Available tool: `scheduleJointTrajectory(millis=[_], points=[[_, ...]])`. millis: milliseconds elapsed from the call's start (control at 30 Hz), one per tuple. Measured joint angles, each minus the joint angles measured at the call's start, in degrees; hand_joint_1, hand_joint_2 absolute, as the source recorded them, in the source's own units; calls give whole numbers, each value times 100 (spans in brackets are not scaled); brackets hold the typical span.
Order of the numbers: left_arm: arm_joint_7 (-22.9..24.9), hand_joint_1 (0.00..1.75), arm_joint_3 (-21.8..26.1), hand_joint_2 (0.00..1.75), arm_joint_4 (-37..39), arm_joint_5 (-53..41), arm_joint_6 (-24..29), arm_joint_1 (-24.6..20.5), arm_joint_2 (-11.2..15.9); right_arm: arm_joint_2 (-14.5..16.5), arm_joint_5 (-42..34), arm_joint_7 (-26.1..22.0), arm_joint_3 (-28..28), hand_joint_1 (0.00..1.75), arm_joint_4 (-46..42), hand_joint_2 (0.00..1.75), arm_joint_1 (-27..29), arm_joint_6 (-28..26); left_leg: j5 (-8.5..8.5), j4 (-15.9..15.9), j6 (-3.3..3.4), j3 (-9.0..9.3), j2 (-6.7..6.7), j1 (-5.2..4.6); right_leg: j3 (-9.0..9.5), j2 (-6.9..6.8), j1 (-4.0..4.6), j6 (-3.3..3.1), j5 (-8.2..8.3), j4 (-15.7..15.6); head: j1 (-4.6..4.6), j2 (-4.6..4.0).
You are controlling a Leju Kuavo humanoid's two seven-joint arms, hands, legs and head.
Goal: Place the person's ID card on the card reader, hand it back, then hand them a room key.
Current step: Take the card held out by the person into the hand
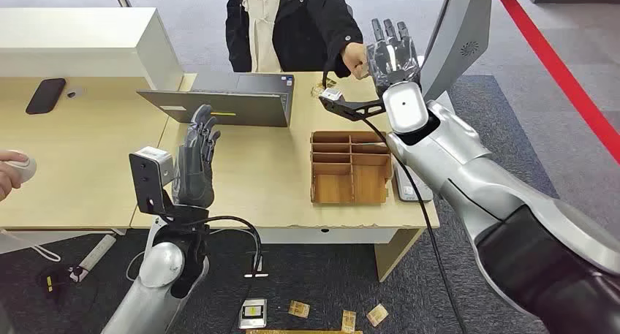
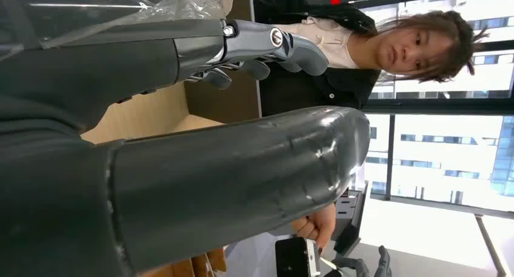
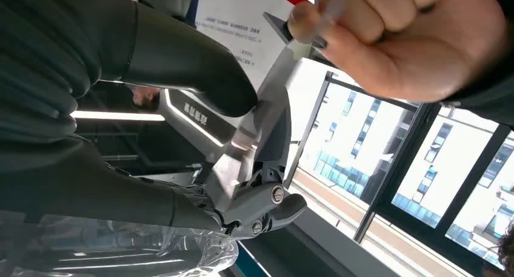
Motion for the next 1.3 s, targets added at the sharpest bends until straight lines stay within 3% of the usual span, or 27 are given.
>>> scheduleJointTrajectory(millis=[833,1133,1300], points=[[-12,0,-83,0,0,63,73,-54,13,-59,-79,-45,58,175,-8,175,-44,-107,0,0,0,0,0,0,0,0,0,0,0,0,0,0],[-7,0,-80,0,-16,4,109,-44,15,-102,-198,-479,102,175,-164,175,14,-405,0,0,0,0,0,0,0,0,0,0,0,0,-1,0],[35,0,-71,0,-96,-100,127,43,20,-256,-355,-636,146,175,-311,175,422,-422,0,0,0,0,-1,0,1,0,0,0,0,0,1,0]])
